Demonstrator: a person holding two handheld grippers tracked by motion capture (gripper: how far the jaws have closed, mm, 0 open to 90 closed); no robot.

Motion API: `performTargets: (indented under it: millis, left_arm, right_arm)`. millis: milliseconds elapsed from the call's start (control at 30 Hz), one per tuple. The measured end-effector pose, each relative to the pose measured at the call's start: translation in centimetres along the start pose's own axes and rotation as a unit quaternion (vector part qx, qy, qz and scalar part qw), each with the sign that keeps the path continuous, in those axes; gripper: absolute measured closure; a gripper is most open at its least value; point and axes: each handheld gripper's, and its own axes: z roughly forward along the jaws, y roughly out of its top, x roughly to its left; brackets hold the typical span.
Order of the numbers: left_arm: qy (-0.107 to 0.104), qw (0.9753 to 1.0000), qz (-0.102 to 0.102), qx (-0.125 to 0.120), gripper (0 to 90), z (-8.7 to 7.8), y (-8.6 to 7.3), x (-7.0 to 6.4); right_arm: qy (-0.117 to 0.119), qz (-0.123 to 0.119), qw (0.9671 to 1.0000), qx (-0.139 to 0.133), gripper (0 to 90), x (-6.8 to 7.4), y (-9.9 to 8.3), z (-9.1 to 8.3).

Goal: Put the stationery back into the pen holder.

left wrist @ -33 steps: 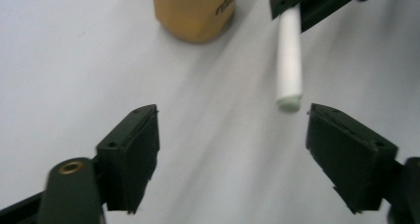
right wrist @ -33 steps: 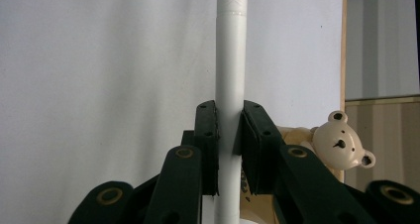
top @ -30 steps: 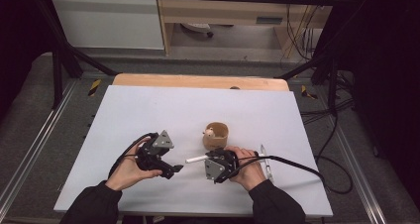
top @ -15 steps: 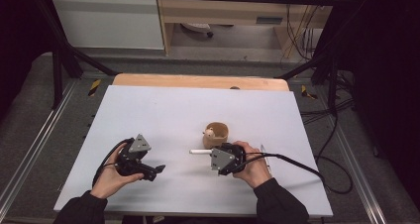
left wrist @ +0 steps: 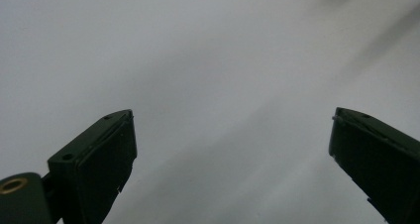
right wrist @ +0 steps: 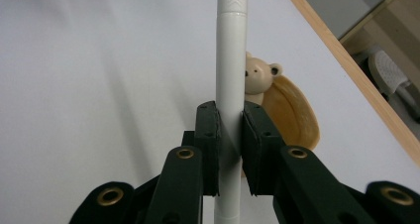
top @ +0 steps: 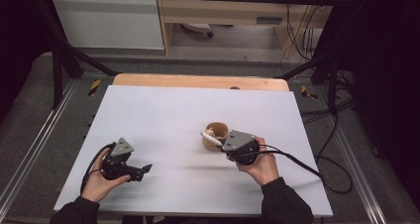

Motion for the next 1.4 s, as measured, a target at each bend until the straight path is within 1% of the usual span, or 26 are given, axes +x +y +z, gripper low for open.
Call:
performTargets:
  millis: [100, 200, 300, 333, 367, 500, 567, 633, 700, 800, 833, 867, 900, 967, 1000, 1033, 1067, 1100, 1200, 1233, 1300, 1333, 1367, 1400]
  left_arm:
    - [0.005, 0.9999, -0.012, -0.003, 4.5, -0.2, -0.5, 0.4]
    - [0.008, 0.9997, -0.021, -0.007, 4.5, -0.4, -1.0, 0.8]
    - [0.014, 0.9995, -0.026, -0.009, 4.6, -0.5, -1.3, 1.0]
    - [0.014, 0.9995, -0.028, -0.009, 4.6, -0.5, -1.4, 1.1]
    - [0.014, 0.9994, -0.030, -0.012, 4.5, -0.5, -1.5, 1.1]
    - [0.015, 0.9991, -0.038, -0.016, 4.6, -0.5, -1.7, 1.3]
    - [0.016, 0.9991, -0.037, -0.015, 4.6, -0.5, -1.8, 1.4]
    - [0.017, 0.9989, -0.041, -0.014, 4.6, -0.5, -2.0, 1.5]
    - [0.017, 0.9987, -0.045, -0.016, 4.6, -0.5, -2.0, 1.5]
    - [0.017, 0.9988, -0.045, -0.015, 4.6, -0.5, -2.1, 1.6]
    - [0.017, 0.9988, -0.044, -0.015, 4.5, -0.5, -2.1, 1.6]
    - [0.016, 0.9988, -0.045, -0.015, 4.5, -0.5, -2.1, 1.6]
    - [0.016, 0.9988, -0.045, -0.015, 4.6, -0.5, -2.1, 1.6]
    - [0.015, 0.9988, -0.045, -0.014, 4.6, -0.5, -2.2, 1.6]
    - [0.015, 0.9988, -0.045, -0.014, 4.6, -0.4, -2.2, 1.6]
    - [0.015, 0.9988, -0.045, -0.014, 4.6, -0.4, -2.2, 1.6]
    - [0.014, 0.9988, -0.046, -0.014, 4.6, -0.4, -2.2, 1.6]
    - [0.014, 0.9987, -0.046, -0.014, 4.6, -0.4, -2.2, 1.6]
    - [0.013, 0.9988, -0.044, -0.013, 4.6, -0.4, -2.2, 1.6]
    - [0.013, 0.9989, -0.044, -0.013, 4.6, -0.4, -2.2, 1.6]
    - [0.013, 0.9989, -0.044, -0.012, 4.6, -0.3, -2.2, 1.5]
    - [0.012, 0.9989, -0.044, -0.012, 4.6, -0.3, -2.3, 1.5]
    - [0.012, 0.9989, -0.044, -0.012, 4.6, -0.2, -2.3, 1.5]
    - [0.011, 0.9989, -0.044, -0.012, 4.6, -0.2, -2.3, 1.5]
  right_arm:
    - [-0.002, 0.031, 0.9995, -0.009, 78.8, -0.4, 0.0, -0.4]
    - [-0.006, 0.058, 0.9981, -0.020, 78.8, -0.8, 0.2, -0.7]
    - [-0.009, 0.086, 0.9957, -0.032, 78.8, -1.2, 0.3, -1.0]
    - [-0.009, 0.100, 0.9943, -0.037, 78.8, -1.3, 0.4, -1.1]
    - [-0.010, 0.108, 0.9933, -0.042, 78.8, -1.5, 0.5, -1.2]
    - [-0.017, 0.148, 0.9870, -0.062, 78.8, -2.2, 0.8, -1.5]
    - [-0.018, 0.166, 0.9834, -0.073, 78.8, -2.5, 0.9, -1.5]
    - [-0.020, 0.183, 0.9791, -0.086, 78.8, -2.9, 1.0, -1.5]
    - [-0.021, 0.197, 0.9756, -0.095, 78.8, -3.1, 1.1, -1.4]
    - [-0.026, 0.220, 0.9691, -0.109, 78.8, -3.6, 1.2, -1.1]
    - [-0.028, 0.234, 0.9648, -0.118, 78.8, -4.0, 1.3, -0.9]
    - [-0.028, 0.234, 0.9648, -0.118, 78.8, -4.0, 1.3, -0.9]
    - [-0.031, 0.239, 0.9629, -0.121, 78.8, -4.1, 1.4, -0.7]
    - [-0.036, 0.246, 0.9603, -0.127, 78.8, -4.5, 1.5, -0.5]
    - [-0.043, 0.254, 0.9563, -0.137, 78.8, -4.8, 1.7, -0.2]
    - [-0.043, 0.254, 0.9563, -0.137, 78.8, -4.8, 1.7, -0.2]
    - [-0.049, 0.260, 0.9537, -0.143, 78.8, -5.2, 1.7, 0.1]
    - [-0.049, 0.260, 0.9537, -0.143, 78.8, -5.2, 1.7, 0.1]
    - [-0.057, 0.270, 0.9496, -0.148, 78.8, -5.5, 1.7, 0.7]
    - [-0.057, 0.273, 0.9491, -0.147, 78.8, -5.7, 1.7, 0.9]
    - [-0.062, 0.277, 0.9471, -0.150, 78.8, -5.8, 1.6, 1.4]
    - [-0.063, 0.281, 0.9454, -0.152, 78.8, -5.9, 1.5, 2.0]
    - [-0.063, 0.281, 0.9454, -0.152, 78.8, -5.9, 1.5, 2.0]
    - [-0.062, 0.286, 0.9442, -0.152, 78.8, -5.9, 1.5, 2.3]
